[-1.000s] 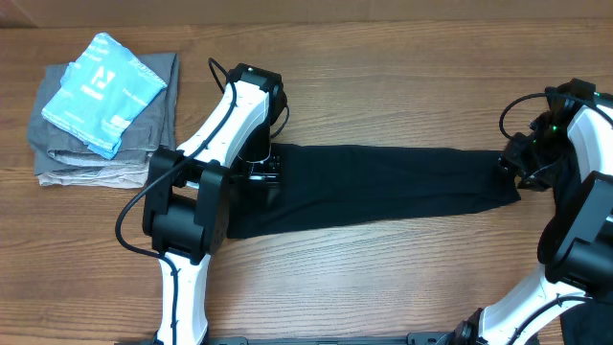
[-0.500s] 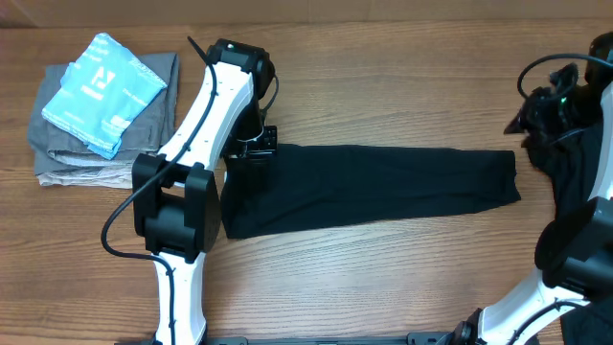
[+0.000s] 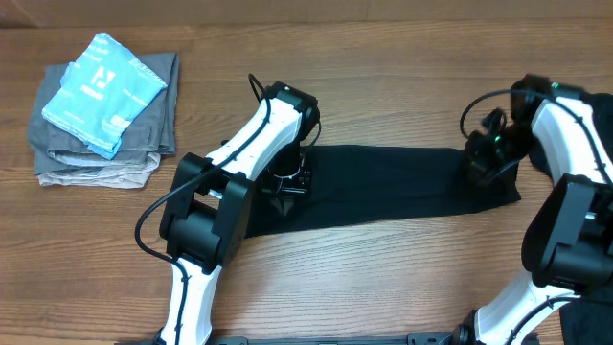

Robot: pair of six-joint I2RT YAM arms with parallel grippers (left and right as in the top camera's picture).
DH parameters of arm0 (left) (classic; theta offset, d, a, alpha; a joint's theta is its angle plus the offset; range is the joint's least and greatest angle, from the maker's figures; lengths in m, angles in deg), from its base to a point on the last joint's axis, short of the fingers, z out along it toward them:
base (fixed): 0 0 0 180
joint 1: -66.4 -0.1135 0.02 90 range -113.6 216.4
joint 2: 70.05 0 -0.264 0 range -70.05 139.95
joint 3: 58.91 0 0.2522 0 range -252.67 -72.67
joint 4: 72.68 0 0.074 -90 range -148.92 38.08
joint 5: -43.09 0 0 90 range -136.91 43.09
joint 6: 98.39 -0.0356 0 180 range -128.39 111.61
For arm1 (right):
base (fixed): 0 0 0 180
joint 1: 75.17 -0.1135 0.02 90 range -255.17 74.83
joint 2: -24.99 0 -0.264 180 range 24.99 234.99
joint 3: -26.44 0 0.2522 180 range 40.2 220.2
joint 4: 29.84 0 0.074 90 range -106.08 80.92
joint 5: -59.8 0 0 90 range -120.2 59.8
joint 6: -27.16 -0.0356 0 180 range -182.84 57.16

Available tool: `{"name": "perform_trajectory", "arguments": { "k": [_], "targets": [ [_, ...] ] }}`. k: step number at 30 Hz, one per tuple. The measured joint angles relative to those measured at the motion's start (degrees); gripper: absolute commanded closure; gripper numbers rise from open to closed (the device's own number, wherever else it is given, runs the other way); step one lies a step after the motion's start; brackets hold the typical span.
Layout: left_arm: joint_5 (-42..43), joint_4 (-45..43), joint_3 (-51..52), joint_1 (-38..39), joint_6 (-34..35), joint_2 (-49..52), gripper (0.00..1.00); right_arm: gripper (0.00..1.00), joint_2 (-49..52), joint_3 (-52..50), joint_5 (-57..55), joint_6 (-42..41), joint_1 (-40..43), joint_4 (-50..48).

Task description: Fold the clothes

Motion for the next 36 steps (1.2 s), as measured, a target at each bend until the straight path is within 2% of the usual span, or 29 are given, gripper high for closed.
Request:
{"name": "perform_trajectory", "arguments": {
  "k": [7,13,26,30,33,36],
  "targets": [
    [-0.02,-11.74,8.37,-0.07,2.45,0.00,0.96,0.96,0.00,-6.93,0.02,-1.64,-4.33,-7.91],
    [-1.14,-14.71,9.86,0.07,4.92,-1.07,0.96,0.96,0.00,-8.76,-0.61,-3.15,-8.63,-15.19],
    [-14.51,-24.52,9.84,0.20,7.87,-2.97,0.96,0.96,-1.09,-15.91,-3.08,-6.60,-11.23,-30.16],
    [-16.48,-24.70,9.20,0.20,7.91,-2.99,0.96,0.95,-1.09,-16.17,-2.19,-6.16,-11.30,-35.71],
    [-18.14,-21.97,7.48,0.04,7.91,-3.06,0.96,0.93,-1.07,-15.30,-0.57,-5.03,-11.34,-34.47],
    [-18.80,-20.22,4.31,-0.24,7.91,-5.01,0.96,0.92,-1.09,-11.45,1.16,-4.46,-11.34,-27.98]
  ]
}}
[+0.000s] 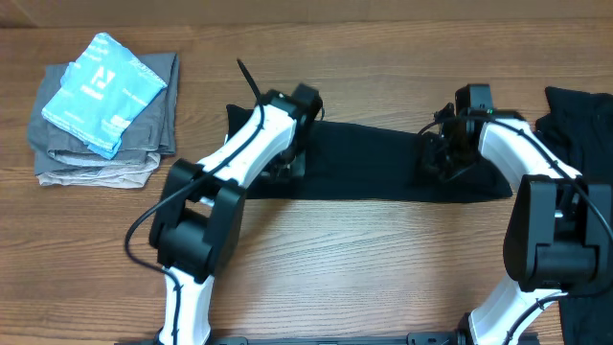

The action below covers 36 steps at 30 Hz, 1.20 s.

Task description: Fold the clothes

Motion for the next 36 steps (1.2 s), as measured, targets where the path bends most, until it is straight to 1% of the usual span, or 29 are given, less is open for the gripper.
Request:
{"name": "perform_trajectory", "arguments": {
  "k": [5,8,10,15,19,23,29,34,36],
  "targets": [
    [-0.39,-2.16,-4.04,-0.09,0.00,-9.66,0.96,0.92,-0.94,7.72,-2.27,0.07,0.07,11.23],
    [-0.46,-3.43,-5.35,-0.09,-0.02,-14.32,0.96,0.92,-1.95,9.16,-6.86,-0.76,0.55,11.98],
    [-0.63,-5.05,-5.33,-0.09,0.00,-14.91,0.96,0.92,-1.95,9.35,-9.77,-1.27,1.44,11.39],
    [-0.79,-10.16,-3.48,-0.09,-0.02,-10.32,0.96,0.93,-1.95,8.98,-13.66,-2.75,5.35,8.24],
    [-0.83,-11.58,-2.40,-0.17,-0.02,-3.89,0.96,0.92,-1.95,6.73,-14.80,-3.23,7.91,3.78],
    [-0.81,-13.20,-2.12,-1.36,-0.07,1.18,0.96,0.92,-1.95,4.33,-15.17,-3.61,8.26,1.38],
    [-0.79,-14.01,-1.95,-4.74,-0.04,2.21,0.96,0.92,-1.95,0.79,-15.39,-3.69,8.17,-2.91],
    [-0.66,-14.19,-1.95,-5.60,-0.04,2.21,0.96,0.92,-1.95,-4.04,-15.41,-3.67,8.17,-9.38],
    [-0.52,-14.25,-1.95,-5.57,-0.04,2.21,0.96,0.96,-1.95,-5.03,-15.41,-3.69,8.17,-10.05]
  ]
}}
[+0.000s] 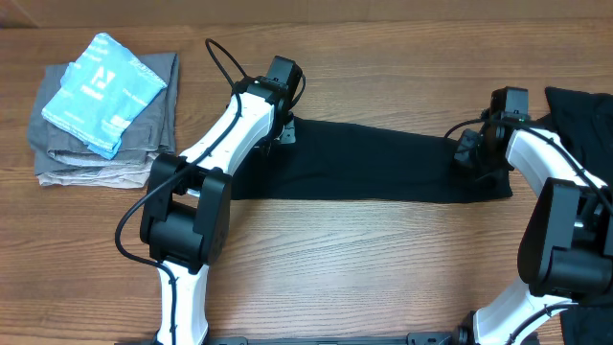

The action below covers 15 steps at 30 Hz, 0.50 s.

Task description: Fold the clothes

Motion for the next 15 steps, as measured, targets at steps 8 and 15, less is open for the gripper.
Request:
{"name": "perform_trajectory", "arguments": {
  "k": [8,15],
  "targets": [
    [0.22,-0.13,0.00,0.00,0.00,0.00,0.96,0.96,0.00,0.81,0.02,-0.87,-0.04,13.99],
    [0.26,-0.13,0.00,0.00,0.00,0.00,0.96,0.96,0.00,6.60,-0.46,-2.25,-0.09,23.26]
  ]
}}
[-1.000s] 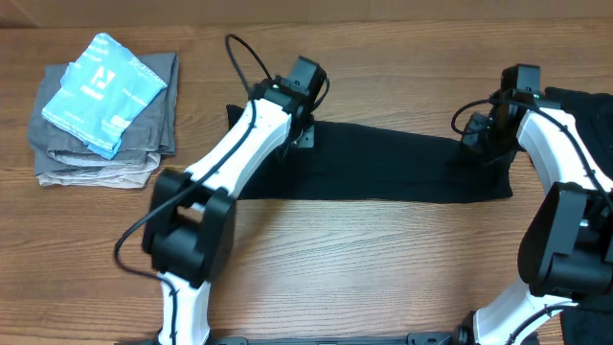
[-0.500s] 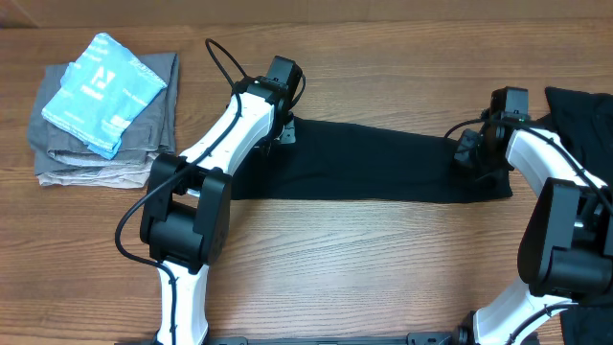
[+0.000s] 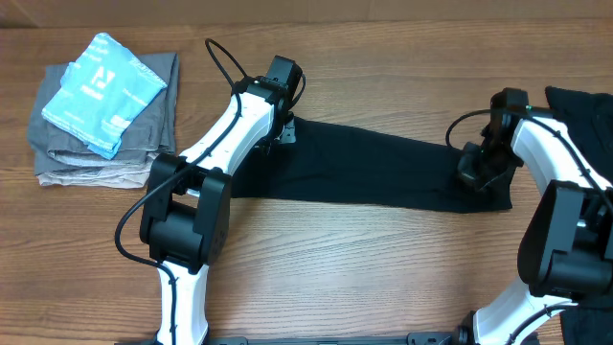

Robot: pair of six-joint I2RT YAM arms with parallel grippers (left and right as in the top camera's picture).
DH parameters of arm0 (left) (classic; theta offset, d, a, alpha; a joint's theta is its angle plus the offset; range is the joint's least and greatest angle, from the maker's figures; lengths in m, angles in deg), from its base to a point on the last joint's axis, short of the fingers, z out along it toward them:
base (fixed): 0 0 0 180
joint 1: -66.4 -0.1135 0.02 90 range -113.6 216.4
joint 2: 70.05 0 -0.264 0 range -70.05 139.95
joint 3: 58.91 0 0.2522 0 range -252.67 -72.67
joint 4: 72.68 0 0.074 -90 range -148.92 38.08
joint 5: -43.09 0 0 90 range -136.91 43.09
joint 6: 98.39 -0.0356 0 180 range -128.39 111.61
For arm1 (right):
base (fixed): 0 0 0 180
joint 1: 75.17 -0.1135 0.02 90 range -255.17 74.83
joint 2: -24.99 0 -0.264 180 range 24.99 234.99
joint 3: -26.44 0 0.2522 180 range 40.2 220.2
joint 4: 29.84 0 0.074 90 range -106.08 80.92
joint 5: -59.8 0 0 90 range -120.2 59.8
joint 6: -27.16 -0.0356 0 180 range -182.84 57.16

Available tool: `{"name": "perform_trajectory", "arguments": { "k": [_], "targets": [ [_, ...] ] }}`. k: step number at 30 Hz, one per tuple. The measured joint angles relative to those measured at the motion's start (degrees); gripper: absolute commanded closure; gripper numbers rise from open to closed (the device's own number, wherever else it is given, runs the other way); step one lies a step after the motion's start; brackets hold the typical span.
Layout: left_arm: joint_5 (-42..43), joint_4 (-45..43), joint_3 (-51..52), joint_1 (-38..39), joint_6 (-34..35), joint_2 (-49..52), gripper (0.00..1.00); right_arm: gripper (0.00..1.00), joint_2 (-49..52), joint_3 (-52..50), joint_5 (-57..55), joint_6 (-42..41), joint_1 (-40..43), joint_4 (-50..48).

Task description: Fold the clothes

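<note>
A black garment (image 3: pixel 374 168) lies folded into a long strip across the middle of the table. My left gripper (image 3: pixel 283 131) is at the strip's far left corner, its fingers hidden under the wrist. At the strip's right end sits my right gripper (image 3: pixel 476 172), down on the cloth. Whether either one grips the fabric cannot be made out from overhead.
A folded stack of grey clothes (image 3: pixel 101 134) with a light blue piece (image 3: pixel 103 91) on top sits at the far left. More black clothing (image 3: pixel 579 115) lies at the right edge, behind the right arm.
My right gripper has moved toward the near side of the strip's right end, and that end now hangs lower and slants. The left arm has not moved.
At first both grippers were on a black strip, left near its left part, right at the right end. Then both stood further inward on it. Later the left was at the far left corner and the right at the right end; now the right end is lower.
</note>
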Motion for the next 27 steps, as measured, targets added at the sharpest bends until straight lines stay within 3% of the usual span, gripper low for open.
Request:
{"name": "perform_trajectory", "arguments": {
  "k": [6,14,20,24,27],
  "targets": [
    [0.57,-0.04,0.00,0.00,0.00,0.00,0.96,0.96,0.00,0.50,-3.93,-3.37,0.00,4.09],
    [0.61,-0.83,0.00,0.00,0.00,0.00,0.96,0.96,0.00,0.61,-6.58,-7.13,0.00,0.33],
    [0.79,-0.90,0.00,0.00,0.00,0.00,0.96,0.81,0.00,7.50,-2.21,-10.80,0.09,5.25],
    [0.81,-0.74,0.00,0.00,0.00,0.00,0.96,0.51,0.00,8.44,-2.27,-14.64,0.79,4.87],
    [0.81,-0.55,0.00,0.00,0.00,0.00,0.96,0.48,0.00,6.95,-3.37,-17.51,1.33,3.23]
  ]
}}
